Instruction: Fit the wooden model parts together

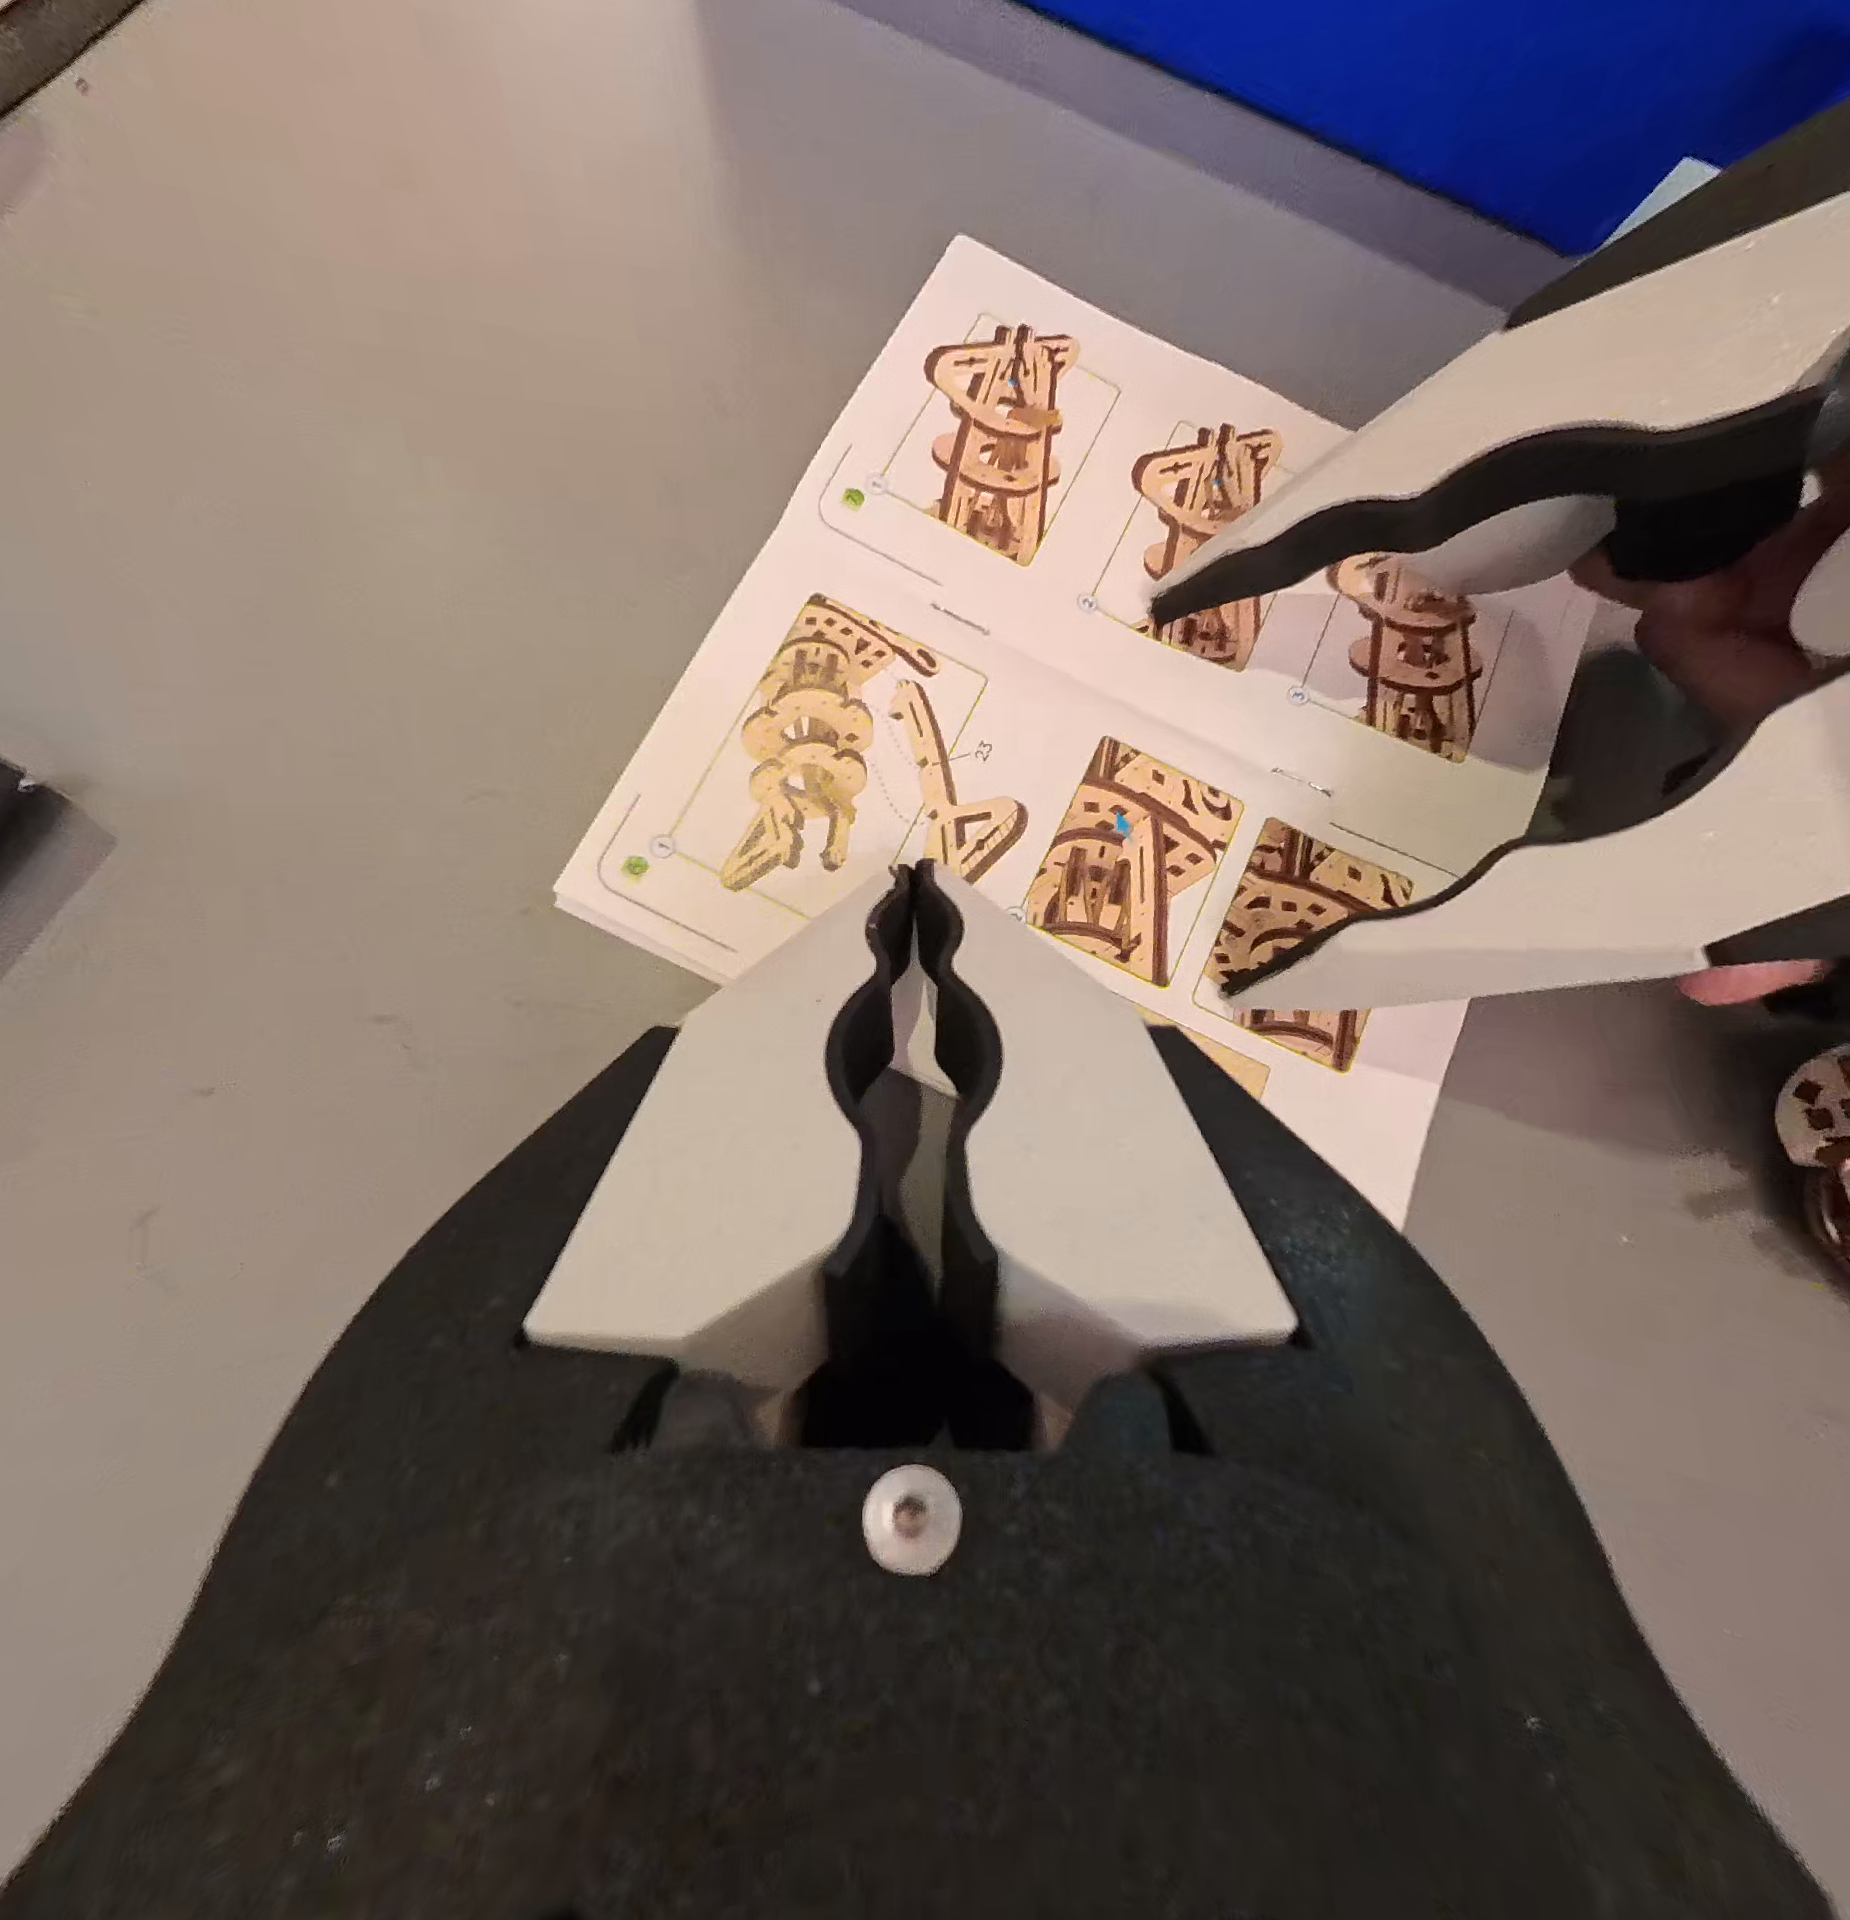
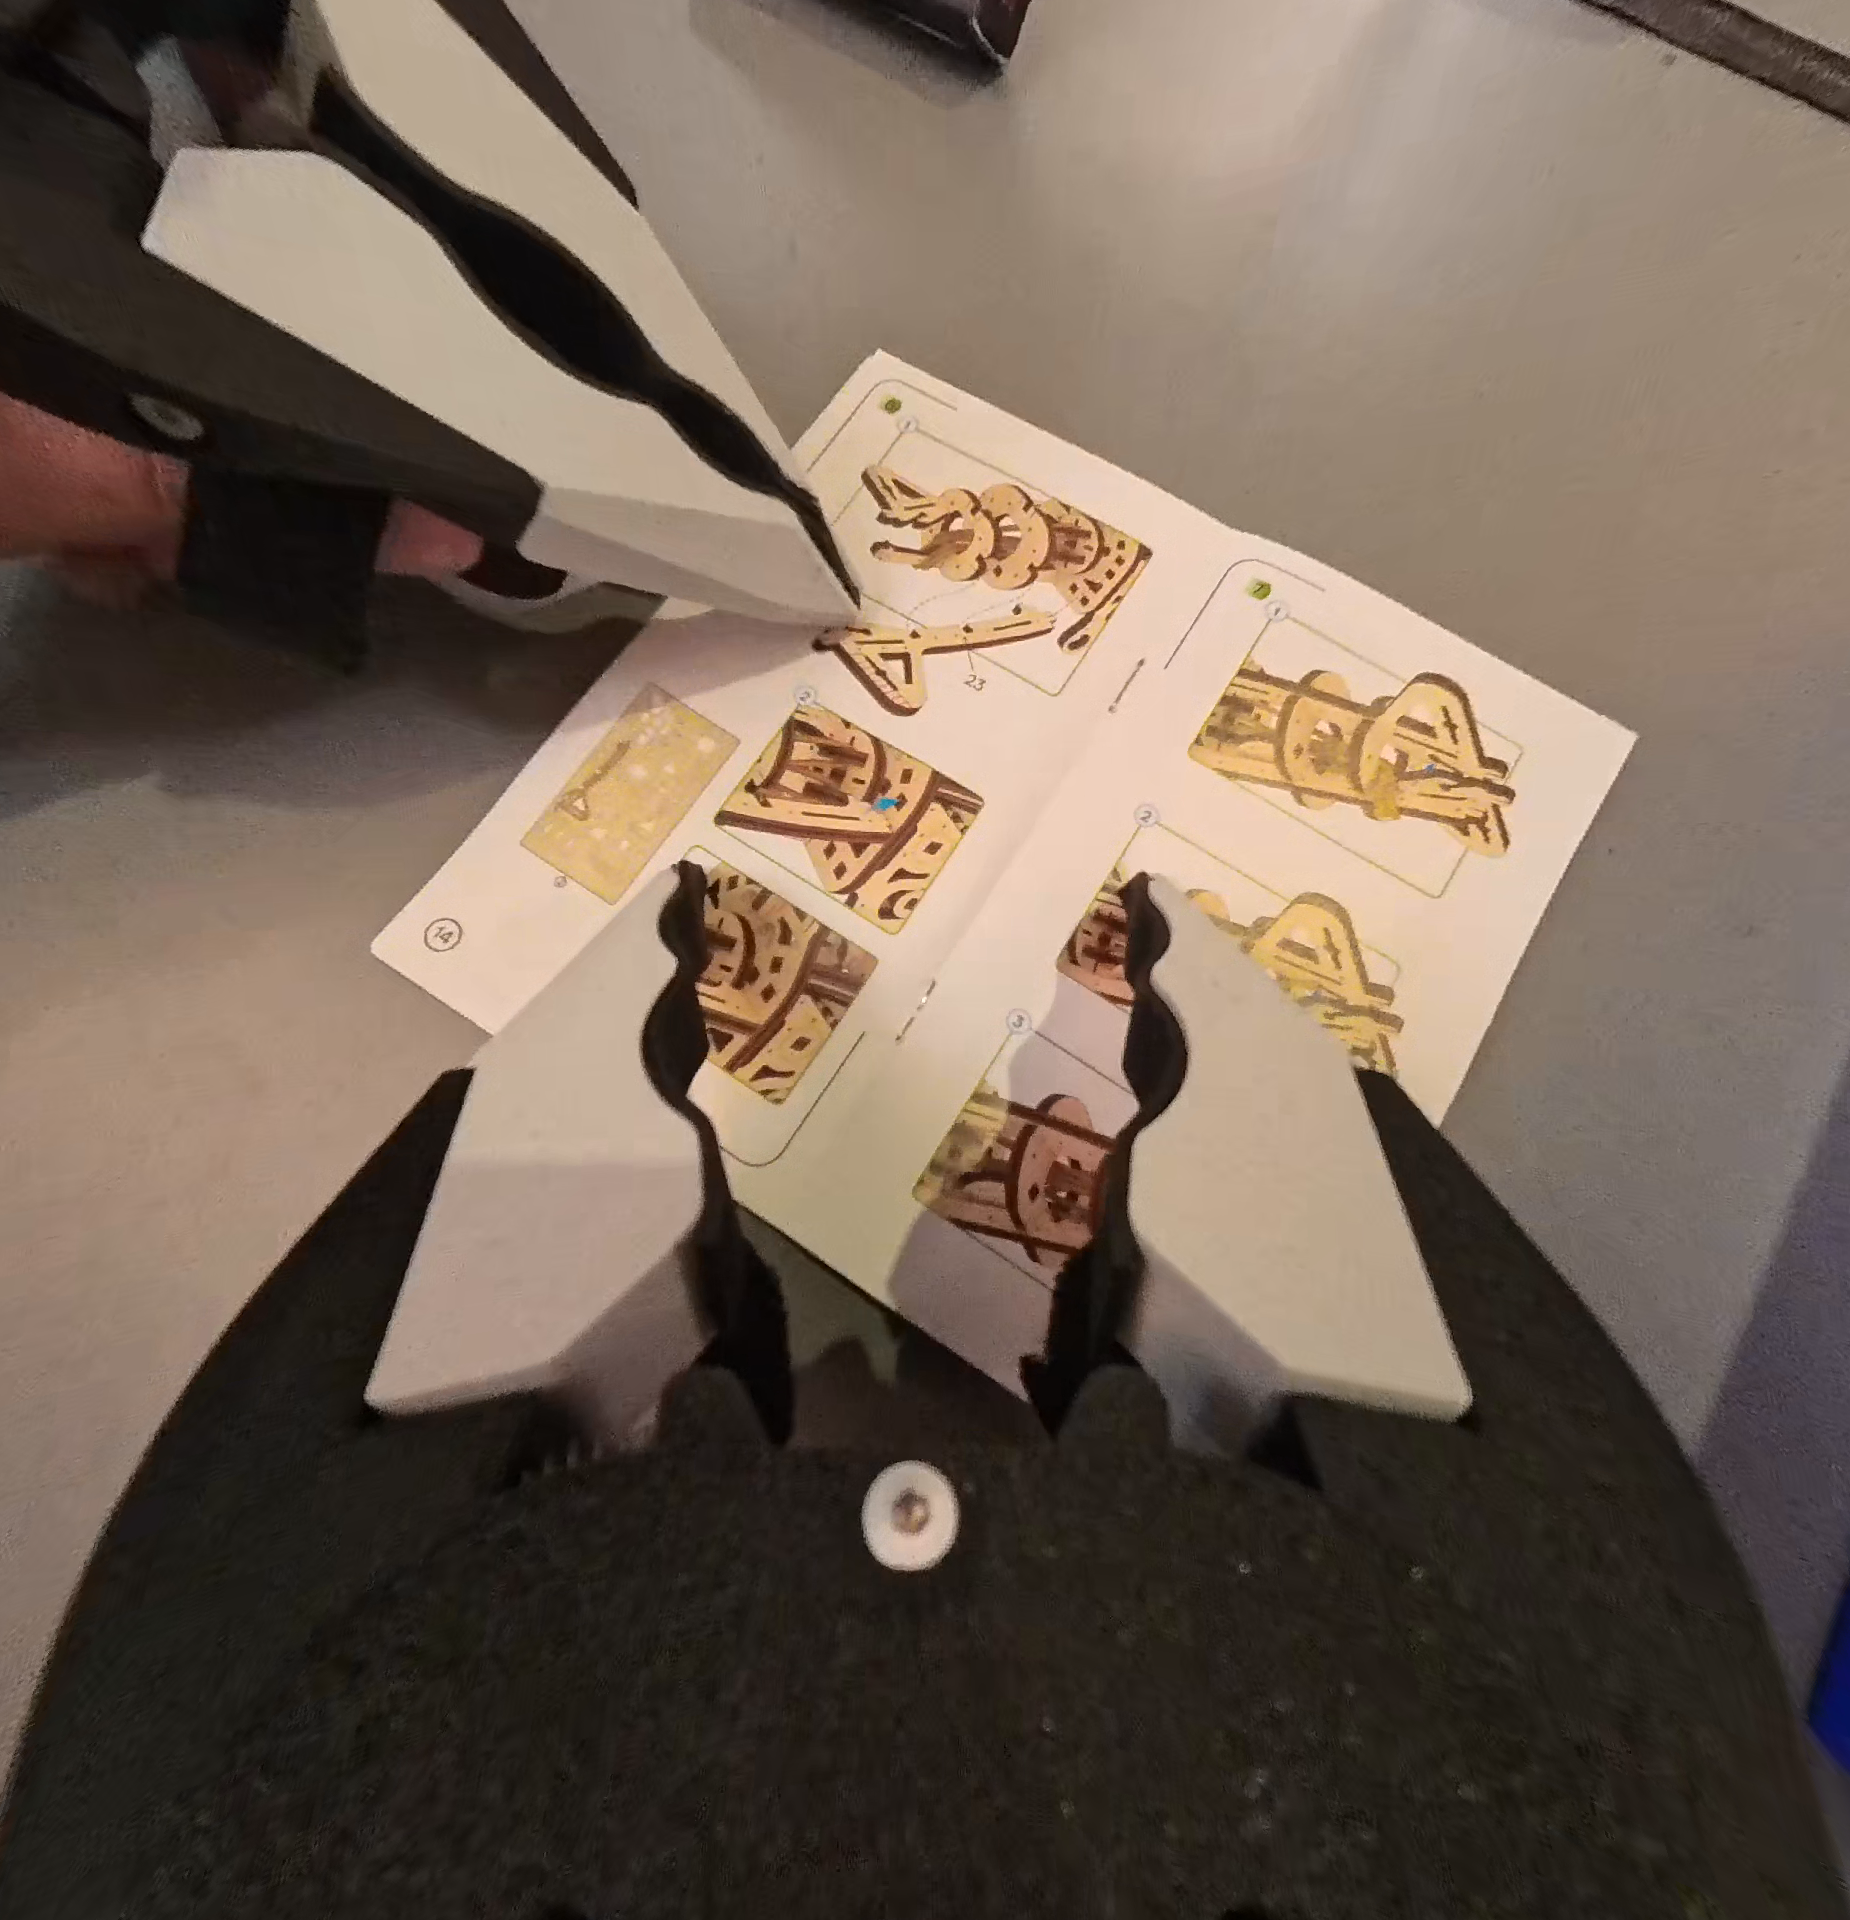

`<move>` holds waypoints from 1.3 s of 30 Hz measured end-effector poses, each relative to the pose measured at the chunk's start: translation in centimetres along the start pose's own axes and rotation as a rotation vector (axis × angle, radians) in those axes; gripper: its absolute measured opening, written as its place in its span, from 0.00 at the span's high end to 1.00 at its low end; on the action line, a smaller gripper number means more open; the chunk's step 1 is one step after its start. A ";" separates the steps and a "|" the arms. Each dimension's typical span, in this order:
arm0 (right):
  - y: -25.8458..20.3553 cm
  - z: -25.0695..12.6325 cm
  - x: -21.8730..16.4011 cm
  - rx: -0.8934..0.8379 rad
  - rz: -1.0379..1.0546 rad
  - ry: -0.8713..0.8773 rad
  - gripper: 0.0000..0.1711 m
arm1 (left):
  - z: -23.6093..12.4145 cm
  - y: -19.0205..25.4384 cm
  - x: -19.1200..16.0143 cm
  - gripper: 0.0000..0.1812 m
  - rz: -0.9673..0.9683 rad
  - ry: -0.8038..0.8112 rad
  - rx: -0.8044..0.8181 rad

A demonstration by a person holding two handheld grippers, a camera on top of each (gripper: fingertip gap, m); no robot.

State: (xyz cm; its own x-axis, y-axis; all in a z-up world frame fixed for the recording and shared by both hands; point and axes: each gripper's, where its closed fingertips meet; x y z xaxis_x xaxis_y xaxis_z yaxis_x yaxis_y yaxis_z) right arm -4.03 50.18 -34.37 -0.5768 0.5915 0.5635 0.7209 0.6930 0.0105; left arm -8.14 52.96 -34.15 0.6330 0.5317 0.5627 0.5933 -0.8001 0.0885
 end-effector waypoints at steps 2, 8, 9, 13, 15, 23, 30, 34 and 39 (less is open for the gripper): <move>0.0 -0.1 -0.1 0.000 0.001 0.007 0.53 | -0.1 -0.3 0.0 1.00 -0.018 0.024 0.011; -0.1 -0.1 -0.2 -0.001 0.004 0.017 0.53 | -0.2 -0.9 -0.3 1.00 0.013 0.025 0.081; -0.1 -0.1 -0.2 0.003 0.003 0.018 0.53 | -0.2 -0.9 -0.3 1.00 -0.001 0.025 0.062; -0.1 -0.2 -0.2 0.004 0.005 0.022 0.52 | -0.2 -0.9 -0.3 1.00 -0.022 0.028 0.034; -0.1 -0.1 -0.2 0.004 0.006 0.025 0.52 | -0.2 -0.9 -0.3 1.00 -0.016 0.027 0.044; -0.1 -0.2 -0.3 0.003 0.009 0.031 0.53 | -0.2 -0.9 -0.2 1.00 -0.043 0.030 0.008; -0.1 -0.2 -0.3 0.001 0.007 0.033 0.53 | -0.2 -0.9 -0.3 1.00 -0.029 0.029 0.028; -0.1 -0.3 -0.3 0.001 0.007 0.034 0.53 | -0.3 -0.9 -0.3 1.00 -0.031 0.029 0.024; -0.1 -0.3 -0.3 -0.002 0.010 0.034 0.54 | -0.3 -0.9 -0.3 1.00 -0.032 0.029 0.023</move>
State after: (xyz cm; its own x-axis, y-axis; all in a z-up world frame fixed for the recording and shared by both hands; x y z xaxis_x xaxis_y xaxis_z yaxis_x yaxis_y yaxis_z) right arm -3.80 49.84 -34.35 -0.5565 0.5837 0.5913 0.7270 0.6866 0.0063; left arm -9.01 53.46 -34.17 0.5993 0.5482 0.5833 0.6246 -0.7760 0.0877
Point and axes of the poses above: each gripper's, where its closed fingertips meet, z out along the fingers, x out of its top, y = z × x across the jaws, and after that the axes turned 12 degrees about -y, right-handed
